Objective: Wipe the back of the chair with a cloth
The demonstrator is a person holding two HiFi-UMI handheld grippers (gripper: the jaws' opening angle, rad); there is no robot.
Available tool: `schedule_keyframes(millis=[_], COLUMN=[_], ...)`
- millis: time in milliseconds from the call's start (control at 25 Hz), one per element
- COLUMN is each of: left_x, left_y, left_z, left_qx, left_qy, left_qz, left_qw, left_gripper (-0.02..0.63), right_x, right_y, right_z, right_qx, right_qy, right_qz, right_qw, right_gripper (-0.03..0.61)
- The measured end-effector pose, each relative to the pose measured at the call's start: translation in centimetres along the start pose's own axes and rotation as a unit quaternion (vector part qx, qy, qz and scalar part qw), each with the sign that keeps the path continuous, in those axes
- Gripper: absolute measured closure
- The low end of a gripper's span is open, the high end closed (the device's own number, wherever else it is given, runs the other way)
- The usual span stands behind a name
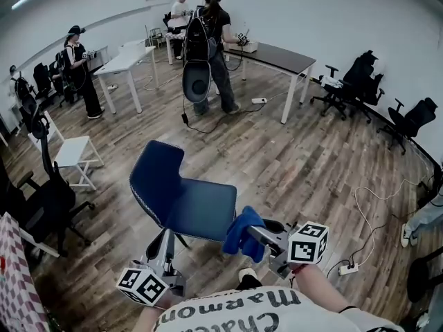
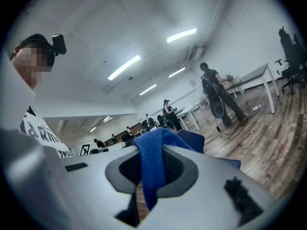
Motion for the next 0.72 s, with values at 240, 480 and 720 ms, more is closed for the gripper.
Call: schedule_keyframes(millis=[240, 480, 720], left_x=[0.0, 0.5, 0.4], left_y=[0.1, 0.1, 0.5], left_z=[-4.4, -8.1, -12.2], left_qx=[-0.018, -0.038, -0.044], left_qy=[-0.020, -0.033, -0.044], left_qz=[0.000, -0.005, -0.005], left_qw=[0.9996, 0.9987, 0.9980], left_gripper=[0.611, 0.611, 0.611], right_x=[-4.7, -8.8, -12.8], right_y=[-2.6, -4.9, -6.5], right_z=[-1.5, -2.7, -3.7], right_qx=[0.013, 0.020, 0.028], right_qy=[-0.030, -0.051, -0.068], right_qz=[0.010, 0.019, 0.023], right_qw=[0.999, 0.998, 0.997], right_gripper=[0.528, 0.528, 0.528])
Point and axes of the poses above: the fingertips, and each gripper's own axes: z backward along the fingers, x to its left, y out of its underside, the point moved 7 cm from there along z, backward along the fingers, and after that the axes turned 6 degrees about z, right-handed, at the moved point
